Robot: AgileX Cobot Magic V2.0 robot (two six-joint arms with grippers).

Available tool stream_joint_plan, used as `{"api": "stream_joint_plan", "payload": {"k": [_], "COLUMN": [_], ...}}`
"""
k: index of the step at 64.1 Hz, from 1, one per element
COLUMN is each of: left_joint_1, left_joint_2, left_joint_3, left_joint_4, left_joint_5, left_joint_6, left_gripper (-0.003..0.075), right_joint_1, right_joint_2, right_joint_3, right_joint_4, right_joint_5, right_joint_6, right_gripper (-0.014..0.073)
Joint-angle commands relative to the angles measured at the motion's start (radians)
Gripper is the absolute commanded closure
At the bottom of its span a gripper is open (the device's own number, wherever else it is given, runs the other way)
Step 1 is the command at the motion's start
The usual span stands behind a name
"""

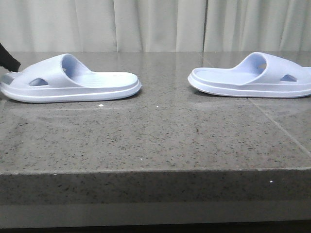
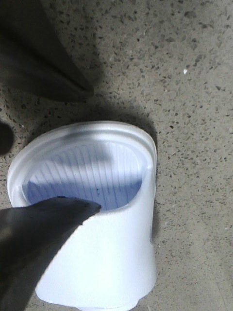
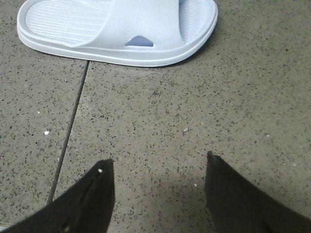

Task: Insert blue slippers together front up
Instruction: 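Grasp the heel of the slipper nearest the left gripper with the left gripper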

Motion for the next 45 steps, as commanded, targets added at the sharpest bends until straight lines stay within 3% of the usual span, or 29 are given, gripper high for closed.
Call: {"api": "stream_joint_plan", "payload": {"k": [1,45], "left_joint_1": [-0.005,-0.024], "left_joint_2": [-0.038,-0.038], "left_joint_3": [-0.029,-0.029], "left_joint_4": [-0.046,-0.046], "left_joint_5": [0.020,0.003], "left_joint_6": [0.003,0.001], "left_gripper": [0.0302,0.0302], "right_joint_1": [-0.007,-0.007], "right_joint_2": [0.004,0.004], "right_joint_3": [-0.033,-0.033], "right_joint_4": [0.005,0.005], "right_joint_5": [-0.059,-0.058], "right_joint_6": [-0.004,-0.004], "right_gripper": [0.0149,0.0149]}}
